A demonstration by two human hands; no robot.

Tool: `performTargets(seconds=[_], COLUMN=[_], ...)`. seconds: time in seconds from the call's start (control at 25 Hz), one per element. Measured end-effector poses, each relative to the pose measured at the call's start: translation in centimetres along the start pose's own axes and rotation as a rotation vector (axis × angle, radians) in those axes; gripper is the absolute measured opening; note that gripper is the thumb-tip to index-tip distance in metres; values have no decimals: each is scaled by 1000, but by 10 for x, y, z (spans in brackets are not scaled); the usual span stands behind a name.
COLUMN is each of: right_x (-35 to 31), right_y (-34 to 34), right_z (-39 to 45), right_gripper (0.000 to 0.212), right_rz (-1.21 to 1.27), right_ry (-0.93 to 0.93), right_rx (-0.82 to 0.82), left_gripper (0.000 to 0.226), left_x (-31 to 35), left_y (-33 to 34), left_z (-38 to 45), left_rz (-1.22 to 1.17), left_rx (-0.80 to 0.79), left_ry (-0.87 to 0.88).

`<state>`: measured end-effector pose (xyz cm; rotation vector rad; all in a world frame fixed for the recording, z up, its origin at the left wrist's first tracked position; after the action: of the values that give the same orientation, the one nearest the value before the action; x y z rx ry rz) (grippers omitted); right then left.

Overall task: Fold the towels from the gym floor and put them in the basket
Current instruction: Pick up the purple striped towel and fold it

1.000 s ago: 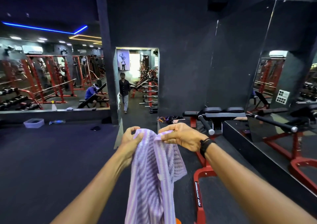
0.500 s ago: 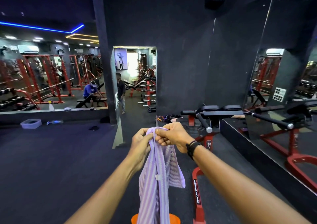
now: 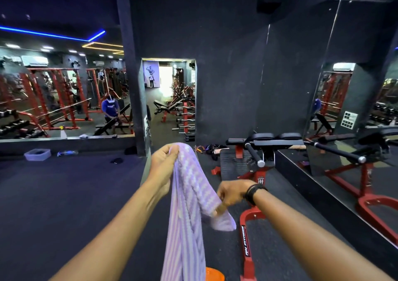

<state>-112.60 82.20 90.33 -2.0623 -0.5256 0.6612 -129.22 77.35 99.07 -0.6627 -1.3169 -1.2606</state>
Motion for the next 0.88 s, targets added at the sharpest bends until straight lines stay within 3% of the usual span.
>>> performTargets(seconds=[0.08,0.2,0.28,0.32,0.4,0.52,0.6,0.72,0.8,0.88], right_x=[21,45,53,56,69,93,85,62,57,64], right_y=[18,19,6,-8,-54,-113,-131,-144,-150,-150], right_z=[4,1,2,2,-20,-88,-112,-120,-116,-102], right_gripper=[33,23,33,35,30,21,19,16,15,17], right_rz=[-179,-152,-142,-101,128,582,745,845,818,833], right_ry=[110,172,166,158,154,99,-5,-158,-236,-295], right_rx=[-44,26,128,233,618,1267,1495,1617,1570,1447], left_gripper=[22,23,25,25,23,18,18,23,29,42], left_x=[24,54,57,54,54,62,65,65,53,32], left_y=[-13,-36,-51,-65,-99,-148,-159,-156,-158,-159], left_z=[12,24,29,33,33,30,27,27,34,45], left_rz=[-93,-147,-146,-135,-47,387,594,576,521,441], left_rx=[41,90,135,188,323,460,495,552,557,439], left_ry=[30,84,92,89,102,169,217,226,128,31])
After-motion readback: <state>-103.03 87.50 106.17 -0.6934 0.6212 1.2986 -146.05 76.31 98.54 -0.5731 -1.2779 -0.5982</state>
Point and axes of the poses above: each hand's wrist, its own z-axis towards the middle knuckle, its own y-axis out of the palm, x = y × z, the point moved 10 cm from there along z, towards the middle knuckle, and after that the axes turned 5 degrees about -x, right-handed, at the moved point
